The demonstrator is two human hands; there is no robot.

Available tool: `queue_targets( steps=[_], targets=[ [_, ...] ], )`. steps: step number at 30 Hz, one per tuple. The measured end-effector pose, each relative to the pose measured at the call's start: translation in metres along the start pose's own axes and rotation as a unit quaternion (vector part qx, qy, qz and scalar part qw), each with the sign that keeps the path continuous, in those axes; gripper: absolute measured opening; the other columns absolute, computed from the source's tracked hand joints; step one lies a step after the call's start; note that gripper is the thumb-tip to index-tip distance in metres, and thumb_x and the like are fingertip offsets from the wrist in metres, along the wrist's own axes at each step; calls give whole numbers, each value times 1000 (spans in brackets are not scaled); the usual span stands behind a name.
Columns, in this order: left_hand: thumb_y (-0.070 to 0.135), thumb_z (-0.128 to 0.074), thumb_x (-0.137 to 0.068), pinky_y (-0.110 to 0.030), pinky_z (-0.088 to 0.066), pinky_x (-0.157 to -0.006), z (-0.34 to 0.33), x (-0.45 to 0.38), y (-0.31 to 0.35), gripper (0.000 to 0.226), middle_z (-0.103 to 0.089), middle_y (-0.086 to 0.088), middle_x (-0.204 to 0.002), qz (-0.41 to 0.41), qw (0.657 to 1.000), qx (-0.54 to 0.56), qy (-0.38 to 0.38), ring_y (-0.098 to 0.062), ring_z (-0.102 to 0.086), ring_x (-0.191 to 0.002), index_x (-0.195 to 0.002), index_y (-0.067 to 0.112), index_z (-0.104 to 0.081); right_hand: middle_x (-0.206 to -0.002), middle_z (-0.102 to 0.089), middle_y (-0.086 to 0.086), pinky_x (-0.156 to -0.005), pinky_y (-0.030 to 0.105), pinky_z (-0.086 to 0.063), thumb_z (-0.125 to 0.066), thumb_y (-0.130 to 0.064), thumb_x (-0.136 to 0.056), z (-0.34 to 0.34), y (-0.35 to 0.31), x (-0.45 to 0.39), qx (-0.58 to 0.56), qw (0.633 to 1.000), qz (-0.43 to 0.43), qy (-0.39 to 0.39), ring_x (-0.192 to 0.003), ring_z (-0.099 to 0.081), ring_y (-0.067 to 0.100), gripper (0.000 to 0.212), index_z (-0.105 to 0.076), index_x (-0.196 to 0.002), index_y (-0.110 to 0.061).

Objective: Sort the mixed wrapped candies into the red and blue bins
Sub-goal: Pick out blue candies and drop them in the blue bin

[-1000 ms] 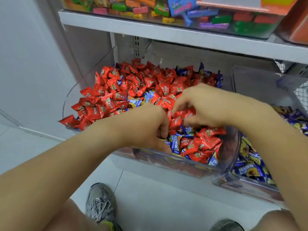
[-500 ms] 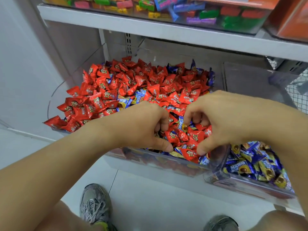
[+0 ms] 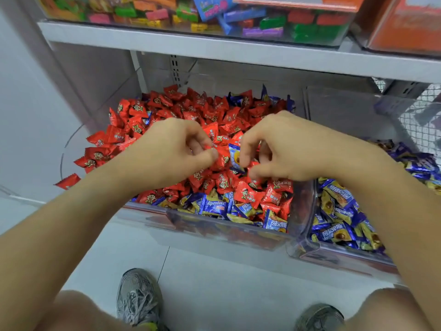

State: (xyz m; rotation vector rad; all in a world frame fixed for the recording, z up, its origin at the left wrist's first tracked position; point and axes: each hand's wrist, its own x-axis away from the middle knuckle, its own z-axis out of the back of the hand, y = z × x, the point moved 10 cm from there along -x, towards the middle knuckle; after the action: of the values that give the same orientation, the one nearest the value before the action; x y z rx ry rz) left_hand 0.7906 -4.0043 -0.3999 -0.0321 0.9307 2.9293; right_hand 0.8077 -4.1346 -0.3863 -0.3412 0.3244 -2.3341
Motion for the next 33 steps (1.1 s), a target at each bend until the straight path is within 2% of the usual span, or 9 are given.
queue_targets(
  steps=[4, 6, 8, 13, 17, 21, 25, 29, 33],
  targets=[
    [36, -67, -88, -19, -36, -64, 18, -6, -12, 36, -63, 11, -90, -9, 993, -79, 92, 0, -57, -72, -120, 23, -62, -87, -66, -20, -82, 22, -53, -77, -17, -85, 24, 12, -6, -29, 986, -7, 164, -78, -63, 0, 22, -74, -103, -30],
    [32, -68, -86, -20, -35, -64, 29, -1, -3, 29, -60, 6, -92, -26, 988, -73, 136, -1, -53, -72, -112, 22, -62, -106, -64, -5, -89, 32, -52, -74, -19, -87, 27, 13, -6, 8, 979, -6, 204, -89, -61, 9, 29, -71, -114, -28],
    [28, -69, -84, -15, -40, -60, 28, 7, 17, 11, -62, 11, -82, -74, 990, -49, 113, -3, -57, -68, -93, 26, -65, -99, -63, -5, -85, 31, -51, -74, -24, -85, 29, 6, -1, 20, 977, 12, 213, -84, -60, 8, 19, -71, -104, -27],
    [32, -78, -81, -5, -42, -61, -50, 28, 30, 15, -67, 13, -76, -107, 973, -110, -173, 8, -59, -66, -94, 27, -74, -72, -67, -15, -65, 12, -47, -82, -28, -77, -16, -17, 5, -21, 998, 57, 10, -66, -62, -3, 15, -71, -87, -30],
    [33, -80, -79, 2, -36, -59, -60, 21, 22, 31, -57, 19, -90, -96, 963, -148, -205, 10, -51, -74, -109, 32, -70, -83, -63, -19, -72, 24, -52, -88, -45, -66, -46, -8, 4, 69, 990, 28, -117, -76, -59, -3, 39, -74, -103, -38],
    [37, -81, -77, -2, -38, -60, -54, 17, 16, 24, -59, 20, -89, -93, 967, -143, -191, 5, -53, -77, -97, 34, -69, -88, -61, -13, -72, 30, -51, -86, -48, -67, -57, -9, 3, 102, 983, 30, -151, -81, -56, 5, 41, -73, -105, -38],
    [34, -78, -79, -16, -47, -68, -21, 16, 11, 21, -66, 17, -84, -84, 987, -48, -125, 4, -60, -78, -90, 34, -60, -87, -63, -10, -72, 28, -50, -76, -48, -81, -48, -8, 4, 79, 990, 29, -110, -80, -57, 6, 25, -71, -96, -29],
    [24, -67, -88, -22, -45, -56, 9, 15, -1, 18, -67, 10, -75, -72, 995, 0, -63, -7, -56, -56, -97, 36, -56, -77, -67, -13, -66, 16, -47, -73, -51, -82, -14, -4, 4, -19, 1000, 15, 6, -74, -62, -2, 26, -65, -86, -26],
    [30, -76, -80, -19, -46, -56, -9, 20, -7, 17, -65, 8, -67, -32, 993, -15, -117, -3, -55, -52, -90, 33, -62, -76, -72, -8, -66, 19, -54, -82, -44, -75, 4, 4, 6, -148, 986, 4, 74, -69, -68, 1, 30, -64, -88, -24]
  ],
)
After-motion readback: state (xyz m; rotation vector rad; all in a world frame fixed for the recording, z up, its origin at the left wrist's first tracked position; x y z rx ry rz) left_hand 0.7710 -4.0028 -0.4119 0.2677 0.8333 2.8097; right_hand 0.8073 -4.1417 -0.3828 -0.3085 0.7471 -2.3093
